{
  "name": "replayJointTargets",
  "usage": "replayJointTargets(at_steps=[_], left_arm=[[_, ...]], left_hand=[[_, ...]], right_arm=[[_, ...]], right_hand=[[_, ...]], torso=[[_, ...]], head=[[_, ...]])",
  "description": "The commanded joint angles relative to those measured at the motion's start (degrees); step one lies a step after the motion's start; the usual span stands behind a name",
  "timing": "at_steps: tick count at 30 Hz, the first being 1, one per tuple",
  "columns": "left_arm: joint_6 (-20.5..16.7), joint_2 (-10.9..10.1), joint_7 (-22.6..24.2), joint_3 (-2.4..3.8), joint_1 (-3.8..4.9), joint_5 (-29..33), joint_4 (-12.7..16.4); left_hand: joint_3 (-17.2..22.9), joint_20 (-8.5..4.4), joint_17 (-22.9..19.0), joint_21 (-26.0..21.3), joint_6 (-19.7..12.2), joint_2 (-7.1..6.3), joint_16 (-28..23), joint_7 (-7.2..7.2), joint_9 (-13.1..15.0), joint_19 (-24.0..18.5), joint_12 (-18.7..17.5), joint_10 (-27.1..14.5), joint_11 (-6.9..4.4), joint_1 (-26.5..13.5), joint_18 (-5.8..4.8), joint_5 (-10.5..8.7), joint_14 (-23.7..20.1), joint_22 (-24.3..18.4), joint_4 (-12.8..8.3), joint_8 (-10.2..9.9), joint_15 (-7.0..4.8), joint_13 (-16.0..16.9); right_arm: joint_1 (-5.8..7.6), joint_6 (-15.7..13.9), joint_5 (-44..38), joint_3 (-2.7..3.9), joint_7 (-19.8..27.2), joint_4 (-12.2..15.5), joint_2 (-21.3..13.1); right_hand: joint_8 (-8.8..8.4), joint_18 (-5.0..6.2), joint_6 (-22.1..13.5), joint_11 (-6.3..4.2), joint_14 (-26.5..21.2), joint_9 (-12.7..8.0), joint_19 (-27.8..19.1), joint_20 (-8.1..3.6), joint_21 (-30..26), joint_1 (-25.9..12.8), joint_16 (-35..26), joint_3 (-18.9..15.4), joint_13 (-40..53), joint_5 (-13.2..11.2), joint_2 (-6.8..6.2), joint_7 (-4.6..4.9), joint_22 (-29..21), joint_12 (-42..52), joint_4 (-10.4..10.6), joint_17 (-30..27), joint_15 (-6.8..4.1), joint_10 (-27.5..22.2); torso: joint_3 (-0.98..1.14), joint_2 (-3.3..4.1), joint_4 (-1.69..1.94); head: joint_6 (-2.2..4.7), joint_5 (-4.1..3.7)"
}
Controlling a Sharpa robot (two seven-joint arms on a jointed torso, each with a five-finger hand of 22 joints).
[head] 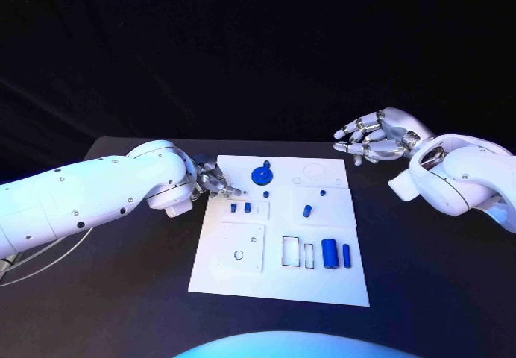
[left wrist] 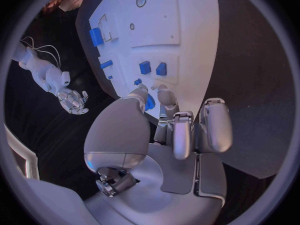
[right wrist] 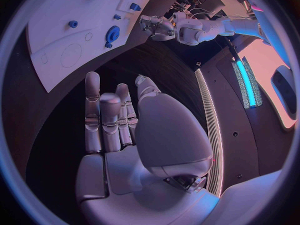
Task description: Assemble the parts on the task board
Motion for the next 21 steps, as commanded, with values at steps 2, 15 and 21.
replayJointTargets(at_steps=[2, 15, 21], left_arm=[[-8.36, 0.04, 10.41, 0.08, 0.08, 4.25, 1.01], [-23.44, 2.71, 28.20, -1.64, -1.67, -15.70, 2.58], [-23.13, 5.24, 28.35, -1.98, -2.97, -25.00, 0.63]], left_hand=[[2.75, 0.92, 7.35, -6.57, -3.61, -0.33, -6.16, 2.03, -1.86, -5.14, -7.25, -7.21, 1.85, 6.24, 2.25, 0.01, 2.22, -9.22, -1.68, -2.61, 1.61, -6.32], [13.99, 4.27, -15.52, -31.64, -2.59, -7.71, -30.96, 5.01, -14.98, -17.63, -23.49, -13.61, 5.41, 18.89, 6.97, 0.01, -9.75, -37.31, -4.41, -12.88, 4.79, -21.23], [15.07, 4.33, -15.83, -29.49, -2.21, -8.75, -30.56, 4.92, -17.27, -15.26, -26.12, -14.40, 5.62, 18.67, 6.36, 0.01, -8.83, -34.54, -4.89, -14.45, 4.97, -24.06]], right_arm=[[-0.03, 0.35, -0.49, 0.00, 0.36, 0.03, -0.03], [-0.04, 0.12, -0.47, 0.00, 0.68, 0.05, -0.09], [-0.10, 0.15, -0.44, -0.01, 0.76, 0.04, -0.06]], right_hand=[[0.25, 0.73, -0.45, 0.06, -0.16, 0.05, 0.32, 0.03, -0.35, -0.34, -0.26, 0.09, -0.10, 0.28, 0.07, 0.17, -0.09, 0.03, 0.32, -0.05, -0.04, -0.12], [0.25, 0.73, -0.54, 0.06, -0.23, 0.04, 0.35, 0.03, -0.43, -0.30, -0.46, 0.08, -0.15, 0.32, 0.04, 0.18, -0.12, 0.04, 0.32, -0.27, -0.03, -0.17], [0.25, 0.73, -0.54, 0.06, -0.23, 0.04, 0.35, 0.03, -0.43, -0.30, -0.46, 0.08, -0.15, 0.32, 0.04, 0.18, -0.12, 0.04, 0.32, -0.27, -0.03, -0.17]], torso=[[-0.01, 0.06, -0.01], [-0.02, 0.04, -0.01], [-0.03, 0.07, -0.06]], head=[[0.31, -0.21], [1.08, -0.77], [1.37, -0.91]])
